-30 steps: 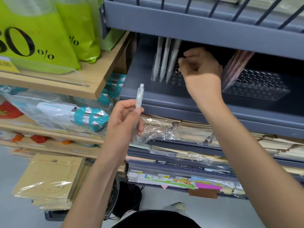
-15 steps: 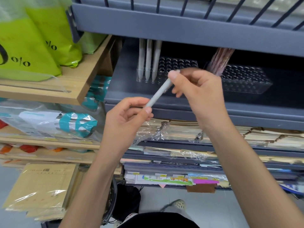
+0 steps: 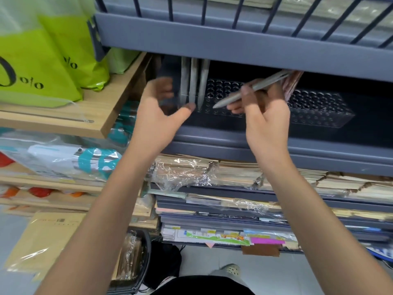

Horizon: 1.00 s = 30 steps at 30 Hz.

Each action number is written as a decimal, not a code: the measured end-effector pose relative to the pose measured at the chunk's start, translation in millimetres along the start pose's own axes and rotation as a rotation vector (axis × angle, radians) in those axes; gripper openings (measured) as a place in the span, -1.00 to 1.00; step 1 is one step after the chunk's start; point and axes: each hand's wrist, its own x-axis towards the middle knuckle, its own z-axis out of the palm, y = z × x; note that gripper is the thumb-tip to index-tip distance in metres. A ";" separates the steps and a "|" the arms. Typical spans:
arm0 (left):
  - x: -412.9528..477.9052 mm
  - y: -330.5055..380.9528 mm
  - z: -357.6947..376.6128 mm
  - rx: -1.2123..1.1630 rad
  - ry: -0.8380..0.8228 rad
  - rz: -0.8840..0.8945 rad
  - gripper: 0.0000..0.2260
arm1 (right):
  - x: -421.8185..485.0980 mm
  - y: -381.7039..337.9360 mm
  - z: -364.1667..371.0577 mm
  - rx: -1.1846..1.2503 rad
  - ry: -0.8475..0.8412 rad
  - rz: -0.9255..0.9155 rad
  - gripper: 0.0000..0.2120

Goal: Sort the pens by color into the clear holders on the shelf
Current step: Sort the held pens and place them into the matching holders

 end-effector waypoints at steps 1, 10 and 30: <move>12.2 -1.9 2.6 0.013 -0.043 -0.025 -0.37 | 4.3 4.1 1.1 -0.003 0.028 -0.017 -0.93; 79.0 -17.6 6.4 0.281 -0.422 0.020 -0.13 | 35.8 22.7 20.8 -0.172 0.064 -0.091 -0.78; 73.1 -21.2 4.4 0.374 -0.336 0.032 -0.12 | 64.5 18.7 36.2 -0.483 -0.048 -0.062 -0.82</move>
